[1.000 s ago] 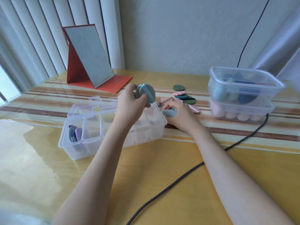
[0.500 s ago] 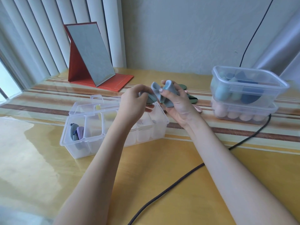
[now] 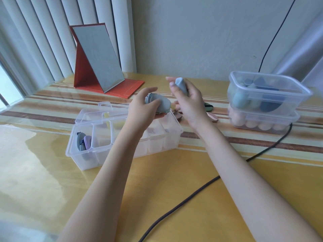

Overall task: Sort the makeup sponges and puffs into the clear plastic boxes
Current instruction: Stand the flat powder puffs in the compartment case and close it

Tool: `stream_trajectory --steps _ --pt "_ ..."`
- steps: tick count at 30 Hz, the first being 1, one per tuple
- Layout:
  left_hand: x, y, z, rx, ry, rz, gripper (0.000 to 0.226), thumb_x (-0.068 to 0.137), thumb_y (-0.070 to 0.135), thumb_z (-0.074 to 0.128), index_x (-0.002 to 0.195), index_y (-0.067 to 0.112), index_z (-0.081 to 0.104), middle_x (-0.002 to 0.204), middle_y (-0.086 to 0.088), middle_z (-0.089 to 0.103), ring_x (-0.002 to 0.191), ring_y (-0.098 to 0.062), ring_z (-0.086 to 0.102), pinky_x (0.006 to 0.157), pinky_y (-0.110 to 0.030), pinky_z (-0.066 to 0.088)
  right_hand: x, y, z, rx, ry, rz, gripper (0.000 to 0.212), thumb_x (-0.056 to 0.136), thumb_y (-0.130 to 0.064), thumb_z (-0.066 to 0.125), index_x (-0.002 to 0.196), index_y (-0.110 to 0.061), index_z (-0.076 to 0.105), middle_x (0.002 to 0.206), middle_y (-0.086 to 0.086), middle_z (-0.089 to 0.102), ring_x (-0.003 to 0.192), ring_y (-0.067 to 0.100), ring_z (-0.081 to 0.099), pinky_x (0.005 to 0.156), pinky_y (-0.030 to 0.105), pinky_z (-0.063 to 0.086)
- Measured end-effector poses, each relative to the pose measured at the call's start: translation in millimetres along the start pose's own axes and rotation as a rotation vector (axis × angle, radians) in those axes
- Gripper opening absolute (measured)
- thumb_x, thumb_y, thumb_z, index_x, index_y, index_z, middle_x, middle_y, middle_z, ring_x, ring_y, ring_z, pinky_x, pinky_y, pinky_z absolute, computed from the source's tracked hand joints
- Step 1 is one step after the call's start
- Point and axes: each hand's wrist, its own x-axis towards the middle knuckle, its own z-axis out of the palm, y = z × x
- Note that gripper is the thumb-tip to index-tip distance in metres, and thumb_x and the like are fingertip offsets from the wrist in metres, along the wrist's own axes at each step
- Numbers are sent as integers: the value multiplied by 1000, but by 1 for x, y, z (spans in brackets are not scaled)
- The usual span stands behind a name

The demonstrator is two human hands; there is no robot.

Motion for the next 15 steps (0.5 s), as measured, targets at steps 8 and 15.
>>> stream_trajectory --steps 8,15 --pt "-3 12 -8 -388 -181 -226 47 98 47 38 111 9 63 92 -9 72 83 -21 71 63 -32 58 -14 -1 22 -412 -317 -108 57 91 -41 56 144 -24 44 153 0 35 144 12 22 117 36 22" --pt "-7 13 -8 -371 -98 -200 12 85 -2 62 94 7 62 95 -12 61 80 -21 67 64 -28 59 -7 -18 18 343 -388 197 79 81 -47 41 153 -32 12 161 -4 16 146 14 19 119 39 22"
